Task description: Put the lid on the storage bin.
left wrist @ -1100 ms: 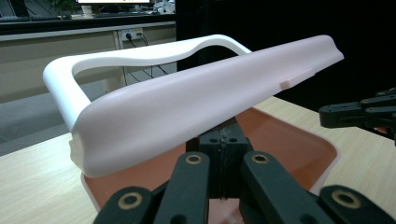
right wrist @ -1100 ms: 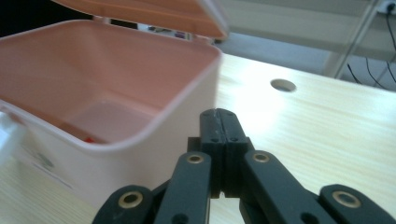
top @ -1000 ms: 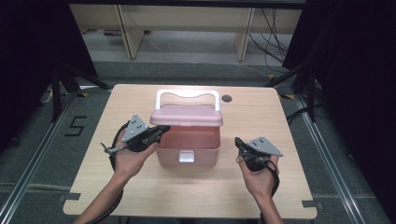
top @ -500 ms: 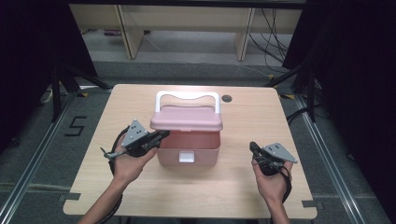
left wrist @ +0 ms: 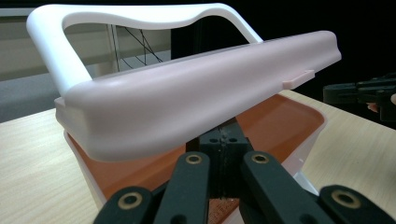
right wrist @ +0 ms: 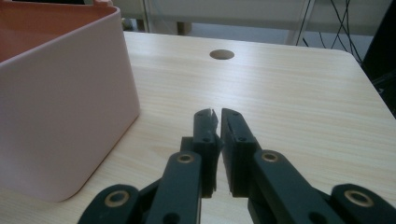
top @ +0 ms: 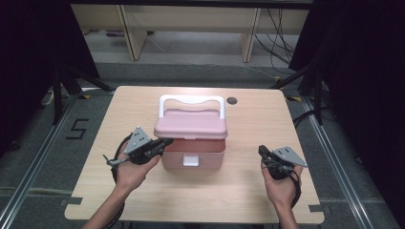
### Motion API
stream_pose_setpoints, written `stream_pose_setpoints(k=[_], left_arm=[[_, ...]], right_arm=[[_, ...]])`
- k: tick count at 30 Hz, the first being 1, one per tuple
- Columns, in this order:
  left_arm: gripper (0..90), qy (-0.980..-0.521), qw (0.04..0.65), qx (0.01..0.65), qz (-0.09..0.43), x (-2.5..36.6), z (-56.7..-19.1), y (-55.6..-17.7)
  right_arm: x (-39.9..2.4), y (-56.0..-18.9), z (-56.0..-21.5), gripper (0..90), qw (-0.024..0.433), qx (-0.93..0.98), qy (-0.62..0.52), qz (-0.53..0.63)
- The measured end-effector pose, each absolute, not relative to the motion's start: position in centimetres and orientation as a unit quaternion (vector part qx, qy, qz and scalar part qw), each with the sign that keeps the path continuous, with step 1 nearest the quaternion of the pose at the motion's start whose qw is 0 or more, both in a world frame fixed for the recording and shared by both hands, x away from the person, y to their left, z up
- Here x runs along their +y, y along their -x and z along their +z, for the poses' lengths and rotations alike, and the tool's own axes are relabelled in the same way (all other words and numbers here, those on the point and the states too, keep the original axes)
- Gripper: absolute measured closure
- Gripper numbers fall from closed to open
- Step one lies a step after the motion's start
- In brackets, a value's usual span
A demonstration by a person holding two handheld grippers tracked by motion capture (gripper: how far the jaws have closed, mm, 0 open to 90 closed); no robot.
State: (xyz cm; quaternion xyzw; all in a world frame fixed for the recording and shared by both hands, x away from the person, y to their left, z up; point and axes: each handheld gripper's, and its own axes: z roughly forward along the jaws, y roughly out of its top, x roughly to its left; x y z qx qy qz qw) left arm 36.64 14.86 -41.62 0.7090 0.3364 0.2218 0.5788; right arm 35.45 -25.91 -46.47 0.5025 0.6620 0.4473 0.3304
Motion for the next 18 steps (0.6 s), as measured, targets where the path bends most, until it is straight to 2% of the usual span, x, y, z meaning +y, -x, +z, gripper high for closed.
stream_pose_setpoints(k=[18], left_arm=[[90.0,-0.715,0.572,0.344,0.207,15.0,-42.9,-36.0]], right_arm=[[-25.8,-35.2,-46.5,84.0,0.316,0.654,-0.522,0.447]])
